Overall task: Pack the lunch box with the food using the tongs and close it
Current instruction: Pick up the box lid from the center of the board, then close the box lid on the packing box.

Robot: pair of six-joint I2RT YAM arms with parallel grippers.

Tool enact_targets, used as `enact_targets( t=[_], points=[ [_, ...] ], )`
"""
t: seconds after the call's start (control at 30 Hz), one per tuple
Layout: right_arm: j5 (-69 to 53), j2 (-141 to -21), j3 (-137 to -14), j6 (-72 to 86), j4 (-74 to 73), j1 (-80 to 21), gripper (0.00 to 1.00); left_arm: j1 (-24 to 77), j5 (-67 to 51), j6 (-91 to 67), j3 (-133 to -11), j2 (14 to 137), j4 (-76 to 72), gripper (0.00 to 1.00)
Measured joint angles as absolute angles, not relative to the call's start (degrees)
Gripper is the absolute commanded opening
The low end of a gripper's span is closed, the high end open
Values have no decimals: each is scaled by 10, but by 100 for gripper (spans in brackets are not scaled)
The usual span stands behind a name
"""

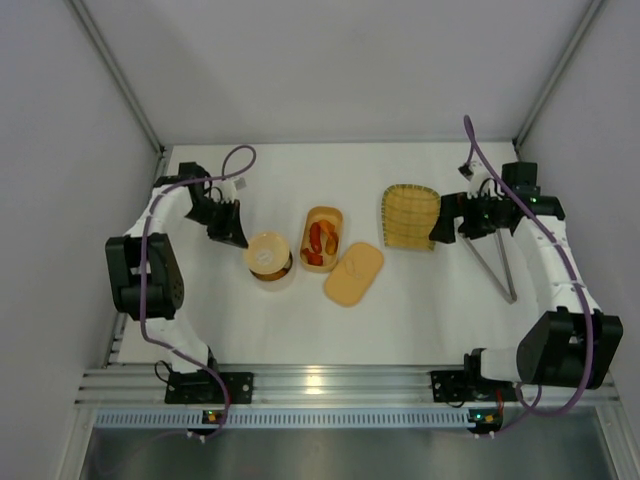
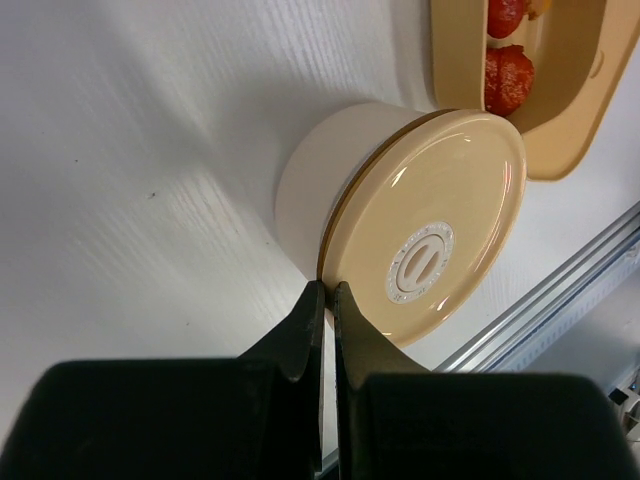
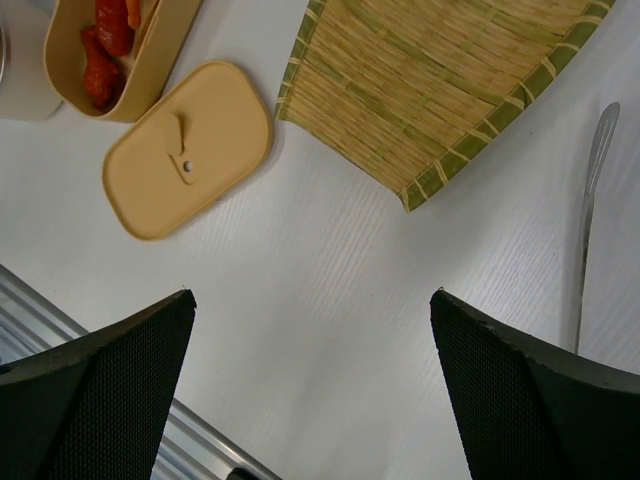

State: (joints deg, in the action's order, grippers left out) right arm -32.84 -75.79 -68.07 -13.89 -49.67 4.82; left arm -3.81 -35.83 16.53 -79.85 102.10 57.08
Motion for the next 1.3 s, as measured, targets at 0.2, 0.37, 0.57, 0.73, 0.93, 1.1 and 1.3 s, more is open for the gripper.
enact_targets(
  t=[0.2, 0.37, 0.57, 0.73, 0.93, 1.1, 1.3],
  points=[
    [-342, -757, -674, -112, -473, 45, 99, -33, -340, 149, -799, 1036, 565, 0],
    [-349, -757, -670, -95, -459, 42, 99, -25, -337, 147, -799, 1037, 565, 0],
    [-353, -757, -667, -86, -452, 41, 99, -12, -337, 147, -799, 1037, 565, 0],
    [-359, -757, -667, -79, -449, 39, 99, -10, -336, 149, -799, 1044, 566, 0],
    [-362, -757, -667, -76, -446, 38, 99, -10, -335, 153, -799, 1045, 570, 0],
    [-362, -757, -667, -74, -445, 38, 99, -10, -336, 160, -799, 1045, 571, 3],
    [-363, -757, -667, -74, -443, 37, 99, -10, -336, 169, -797, 1045, 573, 25]
  ],
)
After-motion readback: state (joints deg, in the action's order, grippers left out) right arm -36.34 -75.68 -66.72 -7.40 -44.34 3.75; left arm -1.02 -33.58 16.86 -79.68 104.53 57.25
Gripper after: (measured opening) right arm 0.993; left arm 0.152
